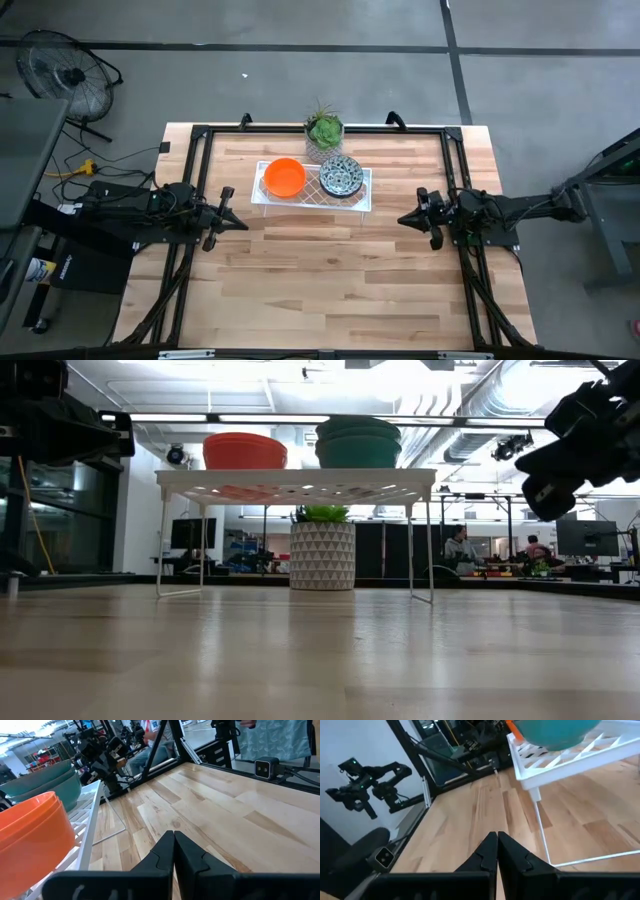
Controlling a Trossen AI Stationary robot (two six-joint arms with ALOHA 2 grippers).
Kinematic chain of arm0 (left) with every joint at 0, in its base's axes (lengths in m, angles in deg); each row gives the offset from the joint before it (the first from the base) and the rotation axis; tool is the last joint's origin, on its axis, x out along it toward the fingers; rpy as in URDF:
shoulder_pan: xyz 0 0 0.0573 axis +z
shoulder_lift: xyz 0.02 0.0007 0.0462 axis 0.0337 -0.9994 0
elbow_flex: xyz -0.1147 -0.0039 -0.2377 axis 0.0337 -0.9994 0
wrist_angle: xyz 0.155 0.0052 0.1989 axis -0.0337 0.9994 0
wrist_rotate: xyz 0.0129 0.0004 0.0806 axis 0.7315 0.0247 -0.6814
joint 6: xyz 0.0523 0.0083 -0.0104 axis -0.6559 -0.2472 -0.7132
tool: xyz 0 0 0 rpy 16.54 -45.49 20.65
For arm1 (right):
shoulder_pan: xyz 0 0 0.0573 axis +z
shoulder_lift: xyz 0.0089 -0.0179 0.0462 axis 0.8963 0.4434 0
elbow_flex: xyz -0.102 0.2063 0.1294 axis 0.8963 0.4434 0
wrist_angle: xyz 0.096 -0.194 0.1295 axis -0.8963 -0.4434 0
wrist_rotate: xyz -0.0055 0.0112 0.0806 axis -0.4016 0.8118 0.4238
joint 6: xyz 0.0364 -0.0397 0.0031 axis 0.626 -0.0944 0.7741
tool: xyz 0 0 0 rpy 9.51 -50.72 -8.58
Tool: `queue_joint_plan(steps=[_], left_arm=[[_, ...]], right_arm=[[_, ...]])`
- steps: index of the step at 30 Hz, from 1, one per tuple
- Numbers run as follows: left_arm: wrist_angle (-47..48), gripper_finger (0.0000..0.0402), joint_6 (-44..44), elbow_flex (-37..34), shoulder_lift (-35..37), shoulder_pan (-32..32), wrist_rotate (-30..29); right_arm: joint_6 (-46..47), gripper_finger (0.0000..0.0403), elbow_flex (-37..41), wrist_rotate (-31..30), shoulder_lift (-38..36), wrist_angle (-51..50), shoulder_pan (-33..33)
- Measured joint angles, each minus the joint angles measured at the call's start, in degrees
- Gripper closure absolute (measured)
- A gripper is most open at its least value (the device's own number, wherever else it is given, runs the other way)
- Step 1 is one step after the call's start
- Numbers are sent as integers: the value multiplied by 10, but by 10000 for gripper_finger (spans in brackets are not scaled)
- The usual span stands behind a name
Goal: Pick & Place Mini bowls
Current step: Return to Home Position
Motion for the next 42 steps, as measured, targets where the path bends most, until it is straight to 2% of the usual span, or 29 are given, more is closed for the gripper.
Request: queue_joint_plan(steps=[4, 9, 16, 22, 26, 28, 31, 42], left_arm=[[0, 401, 0, 0, 0, 0, 0], [0, 401, 0, 0, 0, 0, 0], [0, 401, 0, 0, 0, 0, 0], [0, 401, 0, 0, 0, 0, 0], [0, 401, 0, 0, 0, 0, 0], [0, 401, 0, 0, 0, 0, 0], [0, 401, 0, 0, 0, 0, 0], [0, 401, 0, 0, 0, 0, 0]], right_arm=[[-10, 403, 0, 14, 0, -4, -12], [-32, 402, -1, 4, 0, -8, -19], [12, 402, -1, -28, 1, -12, -19], [-58, 402, -1, -41, 1, -12, -19], [-135, 402, 0, -112, 1, 3, -19], [-154, 402, 0, -155, 1, 17, -20], [-166, 402, 0, -189, 1, 32, -20], [-167, 402, 0, -205, 1, 34, -20]])
